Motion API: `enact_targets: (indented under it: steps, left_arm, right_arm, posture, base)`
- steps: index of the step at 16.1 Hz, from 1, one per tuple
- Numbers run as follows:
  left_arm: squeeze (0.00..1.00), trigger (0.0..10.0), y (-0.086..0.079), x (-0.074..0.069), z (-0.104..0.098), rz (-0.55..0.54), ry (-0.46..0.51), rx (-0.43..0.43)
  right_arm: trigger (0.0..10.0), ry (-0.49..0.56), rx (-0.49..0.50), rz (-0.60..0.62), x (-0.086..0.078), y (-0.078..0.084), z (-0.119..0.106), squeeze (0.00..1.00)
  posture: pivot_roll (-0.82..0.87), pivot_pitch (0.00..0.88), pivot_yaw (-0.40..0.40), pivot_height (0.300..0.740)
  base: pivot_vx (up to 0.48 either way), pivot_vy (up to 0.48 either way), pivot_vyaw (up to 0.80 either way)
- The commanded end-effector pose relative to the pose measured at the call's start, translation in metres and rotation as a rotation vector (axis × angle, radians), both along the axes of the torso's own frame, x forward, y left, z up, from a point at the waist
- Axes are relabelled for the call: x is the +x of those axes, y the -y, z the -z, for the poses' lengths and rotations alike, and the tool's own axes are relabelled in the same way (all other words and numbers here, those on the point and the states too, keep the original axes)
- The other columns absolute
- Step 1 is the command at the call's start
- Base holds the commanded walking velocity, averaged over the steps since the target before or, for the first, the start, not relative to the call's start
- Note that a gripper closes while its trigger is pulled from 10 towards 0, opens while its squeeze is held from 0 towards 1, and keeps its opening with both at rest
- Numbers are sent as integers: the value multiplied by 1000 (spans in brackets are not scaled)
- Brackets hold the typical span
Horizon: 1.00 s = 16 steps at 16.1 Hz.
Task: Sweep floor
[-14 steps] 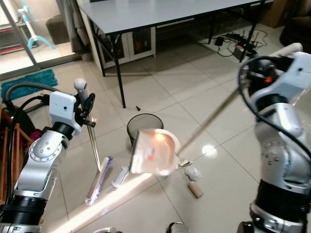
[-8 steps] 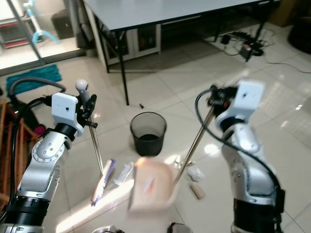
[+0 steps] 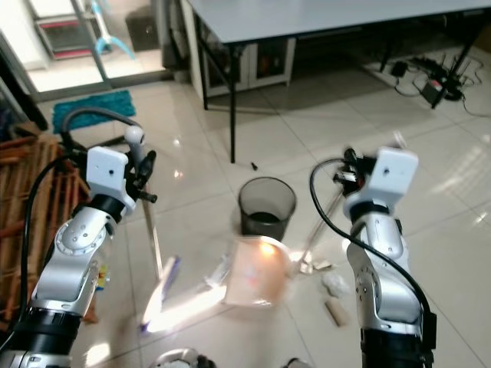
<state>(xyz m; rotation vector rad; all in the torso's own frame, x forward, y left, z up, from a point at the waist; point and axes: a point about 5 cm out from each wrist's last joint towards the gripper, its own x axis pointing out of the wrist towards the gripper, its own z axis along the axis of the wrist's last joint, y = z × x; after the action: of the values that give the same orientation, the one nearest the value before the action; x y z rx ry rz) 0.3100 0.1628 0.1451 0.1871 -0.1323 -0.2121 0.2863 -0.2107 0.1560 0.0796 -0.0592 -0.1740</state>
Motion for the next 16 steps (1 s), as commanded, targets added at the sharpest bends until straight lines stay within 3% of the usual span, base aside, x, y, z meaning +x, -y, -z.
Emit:
enact_targets:
  steps: [1,4,11,13,16]
  left_arm:
    - [0,10000,0,3,-10,4,44,18]
    - [0,10000,2,6,-12,8,50,21]
    - [0,10000,1,5,-11,9,45,18]
    - [0,10000,6,3,-13,4,81,79]
    - [0,10000,10,2,-9,6,53,25]
  right_arm:
    - [10000,34,15,-2,1,-2,-3,0]
    - [10000,21,29,23,3,1,12,0]
    - [10000,29,44,7,2,-5,16,0]
    - [10000,33,48,10,3,-5,15,0]
    - [10000,29,24,6,4,-8,14,0]
  posture:
    - [18,91,54,740]
    - [24,92,64,740]
    - [23,102,62,740]
    - [27,103,59,740]
    - [24,104,60,740]
  base:
    - [0,409,0]
    - [0,456,-458]
    - [0,460,-459]
    - [0,-240,-231]
    - [0,-480,0]
